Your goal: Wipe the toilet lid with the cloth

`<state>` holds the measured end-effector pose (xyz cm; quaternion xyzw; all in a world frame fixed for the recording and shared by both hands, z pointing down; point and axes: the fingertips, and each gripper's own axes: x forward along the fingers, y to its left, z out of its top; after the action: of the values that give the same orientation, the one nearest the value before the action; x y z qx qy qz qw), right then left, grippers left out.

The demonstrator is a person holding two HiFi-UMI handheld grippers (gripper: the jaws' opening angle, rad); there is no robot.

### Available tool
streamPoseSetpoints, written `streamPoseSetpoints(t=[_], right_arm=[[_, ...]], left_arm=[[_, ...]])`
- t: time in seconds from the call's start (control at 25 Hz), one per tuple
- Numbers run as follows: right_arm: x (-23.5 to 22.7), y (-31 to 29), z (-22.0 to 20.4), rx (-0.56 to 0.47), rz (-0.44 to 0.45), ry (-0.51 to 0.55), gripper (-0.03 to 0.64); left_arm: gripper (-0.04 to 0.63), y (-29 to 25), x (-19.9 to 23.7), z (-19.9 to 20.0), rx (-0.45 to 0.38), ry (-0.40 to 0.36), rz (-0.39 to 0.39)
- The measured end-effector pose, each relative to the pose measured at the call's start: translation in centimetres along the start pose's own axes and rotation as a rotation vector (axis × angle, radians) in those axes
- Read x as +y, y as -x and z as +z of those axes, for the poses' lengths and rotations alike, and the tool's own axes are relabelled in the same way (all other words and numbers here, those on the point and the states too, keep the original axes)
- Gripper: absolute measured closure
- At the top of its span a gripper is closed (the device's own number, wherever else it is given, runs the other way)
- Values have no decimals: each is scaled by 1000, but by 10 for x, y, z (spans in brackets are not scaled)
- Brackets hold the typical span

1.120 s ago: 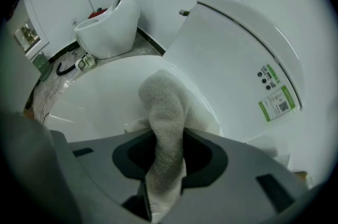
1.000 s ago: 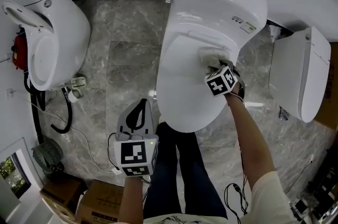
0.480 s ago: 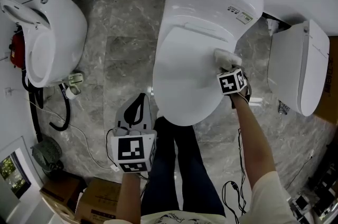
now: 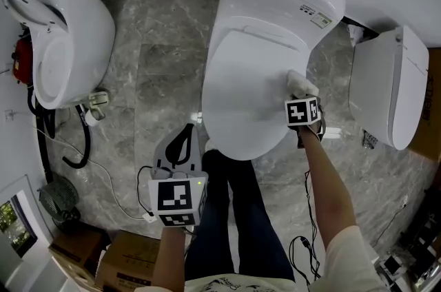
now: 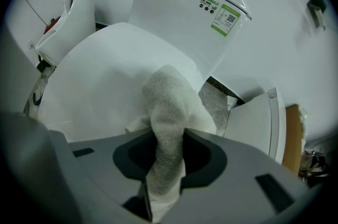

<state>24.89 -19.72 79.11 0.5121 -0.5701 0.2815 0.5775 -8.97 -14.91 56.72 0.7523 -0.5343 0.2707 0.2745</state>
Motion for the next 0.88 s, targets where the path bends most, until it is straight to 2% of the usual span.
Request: streamPoseSetpoints(t=[0.28,0.6,0.88], right_arm=[[25,9,-2,6,-35,26,516],[65,21,12,-11,-9,24,517],[102,31,29,-24,3,97,517]], left_arm=[[586,11,14,-9,-8,27,19],[586,24,29,-17,-20,61,45],[586,35,39,-21,-29,82,64]])
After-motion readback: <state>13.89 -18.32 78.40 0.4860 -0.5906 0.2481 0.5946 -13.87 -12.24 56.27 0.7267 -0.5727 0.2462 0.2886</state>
